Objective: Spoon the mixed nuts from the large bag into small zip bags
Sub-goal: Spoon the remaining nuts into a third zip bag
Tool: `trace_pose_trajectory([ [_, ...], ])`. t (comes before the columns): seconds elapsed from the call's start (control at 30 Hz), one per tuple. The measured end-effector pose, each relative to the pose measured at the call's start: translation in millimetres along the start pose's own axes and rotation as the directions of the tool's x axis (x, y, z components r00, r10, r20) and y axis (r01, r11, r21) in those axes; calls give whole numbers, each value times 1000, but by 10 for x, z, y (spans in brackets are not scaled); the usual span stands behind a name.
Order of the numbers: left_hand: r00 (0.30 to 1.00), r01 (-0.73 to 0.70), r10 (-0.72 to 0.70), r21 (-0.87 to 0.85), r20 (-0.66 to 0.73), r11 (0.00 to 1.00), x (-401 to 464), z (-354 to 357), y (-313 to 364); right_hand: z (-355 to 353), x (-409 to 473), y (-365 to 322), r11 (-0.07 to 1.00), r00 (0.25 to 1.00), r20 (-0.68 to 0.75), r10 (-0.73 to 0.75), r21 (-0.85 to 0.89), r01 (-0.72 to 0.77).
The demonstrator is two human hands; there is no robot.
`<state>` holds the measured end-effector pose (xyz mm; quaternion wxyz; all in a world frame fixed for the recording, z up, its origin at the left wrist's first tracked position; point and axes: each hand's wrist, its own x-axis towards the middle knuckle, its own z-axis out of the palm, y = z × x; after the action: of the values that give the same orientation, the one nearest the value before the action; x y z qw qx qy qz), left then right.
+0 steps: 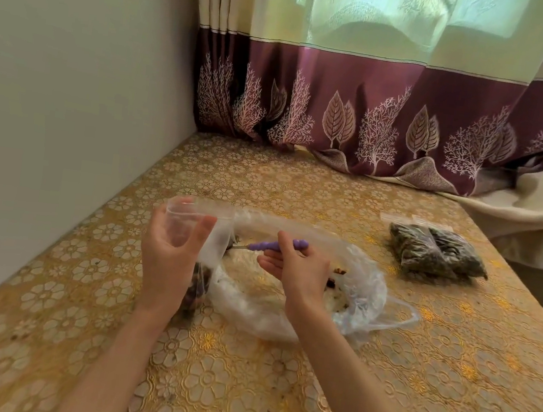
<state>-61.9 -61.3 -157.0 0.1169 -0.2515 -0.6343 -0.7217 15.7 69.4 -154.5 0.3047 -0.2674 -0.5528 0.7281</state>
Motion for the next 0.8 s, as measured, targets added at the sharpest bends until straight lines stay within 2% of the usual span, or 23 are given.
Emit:
trace_pose_trajectory([
  [0.1, 1000, -1, 1, -9, -14, 1000, 5, 0, 0, -42, -1, -28, 984, 985, 88, 146, 85, -153],
  [0.2, 1000, -3, 3, -6, -25, 1000, 9, 2, -1, -75, -11, -80, 948, 959, 118, 257, 160, -273],
  [0.37, 999, -5, 5, 6, -49, 1000, 21, -37, -4, -119, -35, -132, 920, 939, 106, 326, 194, -341],
  [0.5, 998, 3, -3, 2, -61, 1000, 43, -61, -4, -182, -54, -164, 935, 948, 73, 308, 162, -316],
  [0.63, 998, 15, -14, 25, -54, 1000, 33, -75, 18, -281, -95, -237, 966, 972, 38, 233, 106, -236],
  [0.8, 999, 44, -43, 63, -20, 997, 10, -47, 48, -387, -161, -513, 985, 995, -4, 104, 136, -102],
])
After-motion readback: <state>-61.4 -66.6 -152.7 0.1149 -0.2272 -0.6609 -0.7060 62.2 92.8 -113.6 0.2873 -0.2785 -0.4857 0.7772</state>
